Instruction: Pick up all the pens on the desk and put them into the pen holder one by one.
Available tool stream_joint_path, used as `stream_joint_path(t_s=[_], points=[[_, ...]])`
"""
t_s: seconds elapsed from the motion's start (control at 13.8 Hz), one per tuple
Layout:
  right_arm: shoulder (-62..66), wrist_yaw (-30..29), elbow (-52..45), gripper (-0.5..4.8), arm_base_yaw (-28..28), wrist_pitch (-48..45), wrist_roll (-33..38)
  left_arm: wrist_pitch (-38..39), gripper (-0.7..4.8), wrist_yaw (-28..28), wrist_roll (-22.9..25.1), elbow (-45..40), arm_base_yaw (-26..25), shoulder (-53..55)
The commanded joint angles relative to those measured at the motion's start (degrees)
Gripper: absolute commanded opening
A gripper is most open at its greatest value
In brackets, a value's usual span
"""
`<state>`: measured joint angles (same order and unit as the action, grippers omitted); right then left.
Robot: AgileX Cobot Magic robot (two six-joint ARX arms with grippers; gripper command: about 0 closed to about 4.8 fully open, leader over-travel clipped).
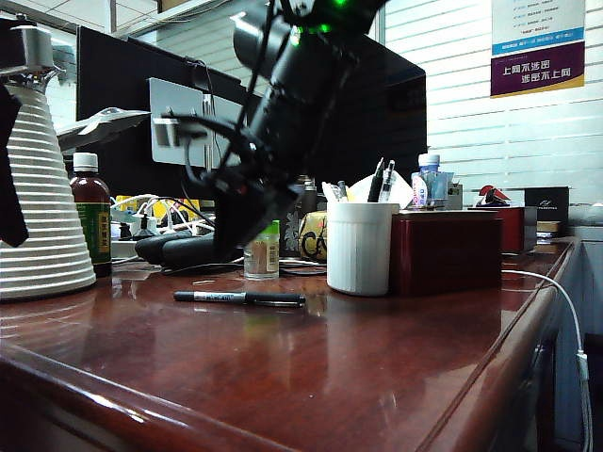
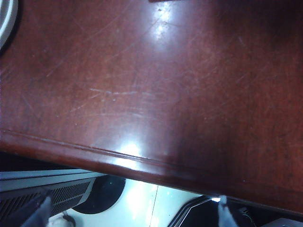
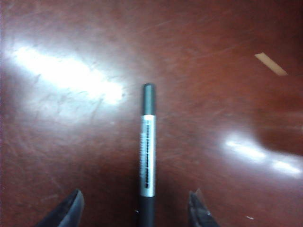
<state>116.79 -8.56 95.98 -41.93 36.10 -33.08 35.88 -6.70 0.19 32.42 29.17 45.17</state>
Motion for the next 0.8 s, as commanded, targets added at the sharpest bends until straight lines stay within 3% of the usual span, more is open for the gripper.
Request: stream_joint_path(t_s=[0.07, 0.8], points=[[0.4, -0.3, 0.3, 2.88, 0.0, 0.1, -0.1, -0.2, 4.79, -0.2, -0.2, 0.2, 0.0, -0.1], [6.9, -0.5, 0.3, 2.83, 0.2, -0.8, 0.3, 0.4, 4.79, -1.3, -0.2, 0.2, 0.0, -0.1]])
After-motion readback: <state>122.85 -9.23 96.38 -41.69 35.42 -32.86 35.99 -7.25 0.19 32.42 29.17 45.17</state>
